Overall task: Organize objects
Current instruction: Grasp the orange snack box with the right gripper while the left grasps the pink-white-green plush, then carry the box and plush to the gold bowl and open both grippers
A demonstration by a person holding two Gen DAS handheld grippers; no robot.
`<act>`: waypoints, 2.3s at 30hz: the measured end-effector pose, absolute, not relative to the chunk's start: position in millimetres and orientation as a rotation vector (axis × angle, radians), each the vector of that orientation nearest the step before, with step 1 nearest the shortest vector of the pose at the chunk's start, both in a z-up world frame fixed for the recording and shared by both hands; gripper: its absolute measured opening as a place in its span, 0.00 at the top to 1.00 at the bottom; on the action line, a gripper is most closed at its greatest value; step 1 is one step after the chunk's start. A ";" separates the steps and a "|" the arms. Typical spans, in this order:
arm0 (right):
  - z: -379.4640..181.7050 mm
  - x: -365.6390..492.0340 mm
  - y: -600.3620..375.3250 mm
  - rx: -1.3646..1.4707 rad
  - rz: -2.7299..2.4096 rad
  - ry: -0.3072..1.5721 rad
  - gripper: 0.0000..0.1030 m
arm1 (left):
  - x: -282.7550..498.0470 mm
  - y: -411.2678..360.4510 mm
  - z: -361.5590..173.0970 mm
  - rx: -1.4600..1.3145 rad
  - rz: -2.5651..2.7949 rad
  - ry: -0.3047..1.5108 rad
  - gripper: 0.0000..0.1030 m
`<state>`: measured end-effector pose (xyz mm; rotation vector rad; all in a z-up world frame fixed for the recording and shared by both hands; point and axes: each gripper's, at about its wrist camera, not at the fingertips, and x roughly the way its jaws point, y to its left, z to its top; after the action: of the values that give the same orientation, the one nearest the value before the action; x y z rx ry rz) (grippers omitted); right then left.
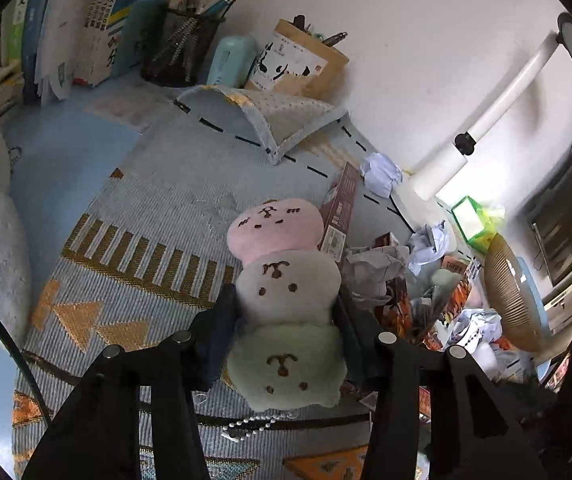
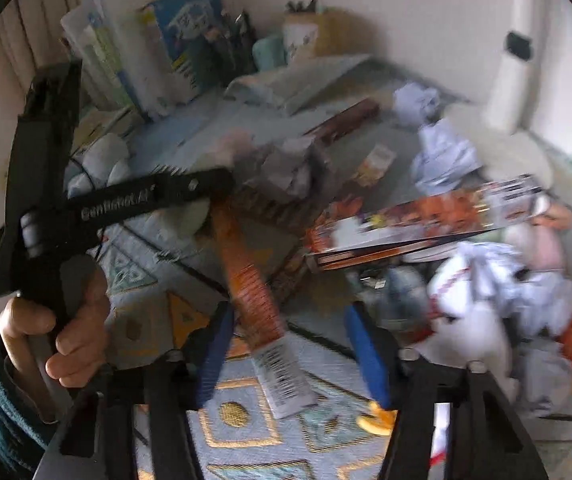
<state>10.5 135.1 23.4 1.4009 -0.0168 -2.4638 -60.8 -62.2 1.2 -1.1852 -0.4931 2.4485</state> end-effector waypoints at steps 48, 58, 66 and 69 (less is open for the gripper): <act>17.1 189.7 338.8 1.380 -2.813 -0.350 0.83 | 21.1 47.0 53.4 -1.033 2.399 -0.031 0.57; 75.8 226.6 374.8 1.133 -2.853 -0.479 0.83 | 54.2 165.3 114.8 -0.900 2.237 0.103 0.57; 142.7 204.2 460.1 0.941 -3.255 -0.608 0.83 | 24.2 282.9 123.2 -0.913 2.128 0.055 0.56; 146.4 178.8 488.3 0.938 -3.290 -0.704 0.83 | 12.4 315.0 117.0 -0.932 2.127 0.032 0.55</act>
<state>178.8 488.3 146.4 0.9384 -0.7042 -3.2904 12.4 315.0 117.0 -0.9319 0.0321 2.1266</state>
